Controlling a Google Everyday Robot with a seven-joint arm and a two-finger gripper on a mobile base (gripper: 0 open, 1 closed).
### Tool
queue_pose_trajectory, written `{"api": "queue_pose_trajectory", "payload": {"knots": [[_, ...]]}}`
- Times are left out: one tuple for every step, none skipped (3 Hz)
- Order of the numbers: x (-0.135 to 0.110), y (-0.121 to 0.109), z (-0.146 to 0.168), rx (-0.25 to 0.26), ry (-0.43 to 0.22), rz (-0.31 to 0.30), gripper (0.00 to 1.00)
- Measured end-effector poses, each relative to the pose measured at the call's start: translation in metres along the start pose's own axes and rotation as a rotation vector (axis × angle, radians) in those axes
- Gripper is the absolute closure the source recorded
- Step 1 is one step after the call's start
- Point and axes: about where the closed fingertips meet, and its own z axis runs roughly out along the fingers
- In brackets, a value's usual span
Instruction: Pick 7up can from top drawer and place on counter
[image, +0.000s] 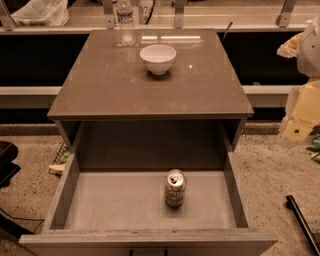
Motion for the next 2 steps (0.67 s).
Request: {"api": "queue_pose_trajectory", "payload": {"knots": [[0.0,0.0,0.0,0.0,0.0,0.0,0.0],[-0.001,0.0016,0.0044,-0.007,-0.038,0.0,0.0]]}}
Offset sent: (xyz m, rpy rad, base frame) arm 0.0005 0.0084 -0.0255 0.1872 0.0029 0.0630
